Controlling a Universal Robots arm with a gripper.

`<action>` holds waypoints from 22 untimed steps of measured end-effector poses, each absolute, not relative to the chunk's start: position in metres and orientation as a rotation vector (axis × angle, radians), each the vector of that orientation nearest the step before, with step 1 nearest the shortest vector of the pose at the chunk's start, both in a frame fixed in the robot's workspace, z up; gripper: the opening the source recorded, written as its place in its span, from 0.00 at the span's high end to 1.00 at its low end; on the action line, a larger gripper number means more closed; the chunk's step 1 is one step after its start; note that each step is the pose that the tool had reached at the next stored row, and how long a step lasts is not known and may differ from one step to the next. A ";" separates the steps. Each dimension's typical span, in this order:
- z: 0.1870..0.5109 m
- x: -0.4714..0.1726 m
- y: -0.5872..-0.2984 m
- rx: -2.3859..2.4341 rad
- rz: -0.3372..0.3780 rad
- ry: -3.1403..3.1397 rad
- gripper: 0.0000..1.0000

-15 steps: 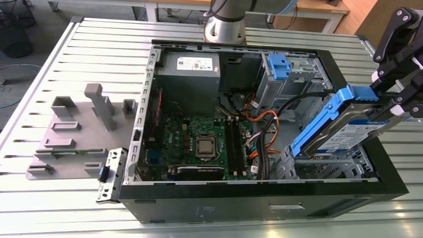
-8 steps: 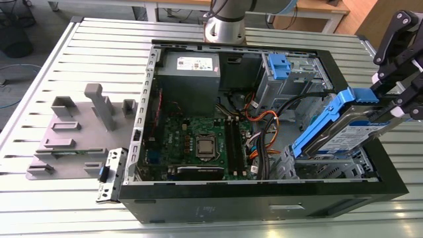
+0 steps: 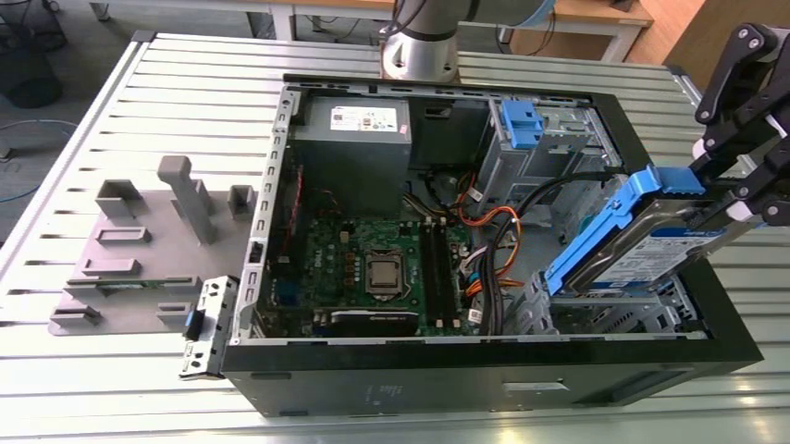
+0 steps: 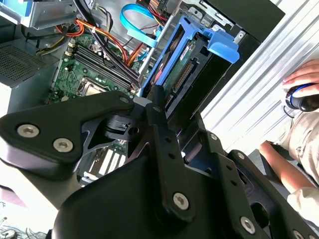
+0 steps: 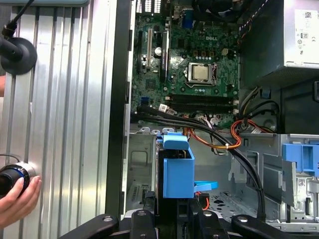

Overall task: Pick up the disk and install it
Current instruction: 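Insert the disk into the insertion slot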

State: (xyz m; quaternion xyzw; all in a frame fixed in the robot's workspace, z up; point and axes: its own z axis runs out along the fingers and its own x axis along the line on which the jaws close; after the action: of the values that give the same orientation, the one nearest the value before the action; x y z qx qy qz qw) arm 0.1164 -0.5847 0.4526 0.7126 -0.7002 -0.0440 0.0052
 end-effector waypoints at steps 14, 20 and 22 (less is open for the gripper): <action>0.452 0.116 -0.582 2.215 -0.138 -2.210 0.65; 0.450 0.116 -0.582 2.211 -0.138 -2.215 0.65; 0.450 0.116 -0.582 2.210 -0.138 -2.215 0.65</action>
State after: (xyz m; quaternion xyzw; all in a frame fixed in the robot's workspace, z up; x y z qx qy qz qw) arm 0.1164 -0.5818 0.4496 0.7056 -0.7072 -0.0440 0.0047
